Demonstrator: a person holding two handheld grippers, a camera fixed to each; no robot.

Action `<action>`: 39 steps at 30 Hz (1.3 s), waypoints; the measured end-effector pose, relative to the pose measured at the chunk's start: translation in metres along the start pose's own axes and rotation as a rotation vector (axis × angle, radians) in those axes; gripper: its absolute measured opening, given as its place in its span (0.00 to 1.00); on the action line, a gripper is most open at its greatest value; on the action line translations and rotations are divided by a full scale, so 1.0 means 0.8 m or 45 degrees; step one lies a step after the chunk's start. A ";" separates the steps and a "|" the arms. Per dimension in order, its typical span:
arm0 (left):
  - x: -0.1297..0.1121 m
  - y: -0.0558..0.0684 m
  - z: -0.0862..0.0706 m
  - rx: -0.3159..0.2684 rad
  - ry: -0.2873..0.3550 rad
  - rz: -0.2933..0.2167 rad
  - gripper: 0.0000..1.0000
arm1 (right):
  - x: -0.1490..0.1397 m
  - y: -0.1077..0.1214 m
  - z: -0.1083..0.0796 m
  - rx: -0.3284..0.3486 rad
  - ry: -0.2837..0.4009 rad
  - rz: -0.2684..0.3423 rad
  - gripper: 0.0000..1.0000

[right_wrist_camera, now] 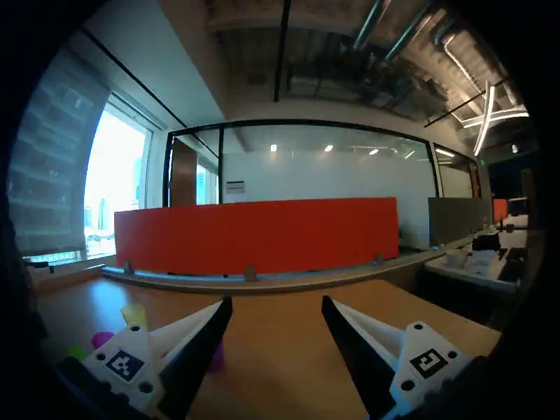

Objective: Pour water

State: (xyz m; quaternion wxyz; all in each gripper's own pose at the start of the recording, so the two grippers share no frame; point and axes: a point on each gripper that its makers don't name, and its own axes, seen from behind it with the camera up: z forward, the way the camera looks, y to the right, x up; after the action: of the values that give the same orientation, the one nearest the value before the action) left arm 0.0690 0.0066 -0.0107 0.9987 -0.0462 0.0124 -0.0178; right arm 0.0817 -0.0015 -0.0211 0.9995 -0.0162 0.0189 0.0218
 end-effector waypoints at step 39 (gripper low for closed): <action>-0.070 -0.010 0.005 0.120 0.013 0.041 0.98 | -0.019 0.019 -0.014 -0.076 -0.085 -0.014 0.99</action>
State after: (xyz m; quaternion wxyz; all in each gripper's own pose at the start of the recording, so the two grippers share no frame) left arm 0.0129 0.0009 -0.0043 0.9998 0.0013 0.0174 -0.0025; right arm 0.0657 0.0125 -0.0326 0.9987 -0.0453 -0.0151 0.0175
